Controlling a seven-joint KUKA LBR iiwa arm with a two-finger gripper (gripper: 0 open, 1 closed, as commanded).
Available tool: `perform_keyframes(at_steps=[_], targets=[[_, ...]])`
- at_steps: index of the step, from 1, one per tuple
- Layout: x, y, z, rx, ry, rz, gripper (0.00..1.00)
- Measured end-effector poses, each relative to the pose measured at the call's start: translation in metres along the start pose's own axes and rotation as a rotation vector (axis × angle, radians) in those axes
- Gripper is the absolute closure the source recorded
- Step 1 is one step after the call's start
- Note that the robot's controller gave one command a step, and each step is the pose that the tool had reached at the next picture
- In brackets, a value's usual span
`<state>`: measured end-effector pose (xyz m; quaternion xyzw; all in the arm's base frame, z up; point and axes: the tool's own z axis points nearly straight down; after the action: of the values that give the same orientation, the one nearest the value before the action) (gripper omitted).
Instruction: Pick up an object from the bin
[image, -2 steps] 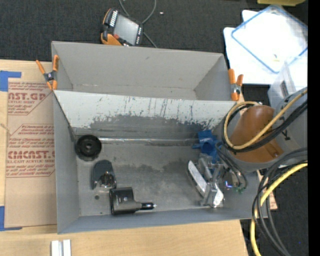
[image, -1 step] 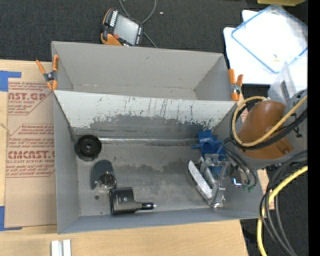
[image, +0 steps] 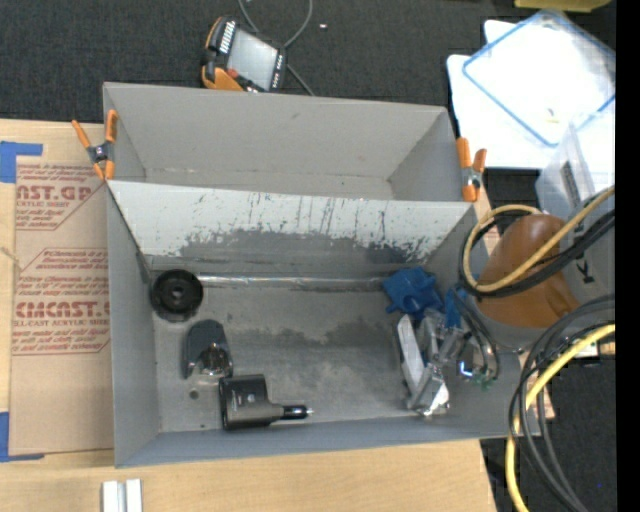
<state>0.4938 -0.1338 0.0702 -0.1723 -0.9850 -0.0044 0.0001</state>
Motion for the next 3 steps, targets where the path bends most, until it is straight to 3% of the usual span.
perform_keyframes(at_steps=[1,2,3], targets=[[0.0,0.018,0.0,0.004,0.002,-0.07,0.0],[0.009,0.007,-0.003,-0.007,-0.019,0.225,1.0],[0.009,0.007,-0.003,-0.006,-0.019,0.225,1.0]])
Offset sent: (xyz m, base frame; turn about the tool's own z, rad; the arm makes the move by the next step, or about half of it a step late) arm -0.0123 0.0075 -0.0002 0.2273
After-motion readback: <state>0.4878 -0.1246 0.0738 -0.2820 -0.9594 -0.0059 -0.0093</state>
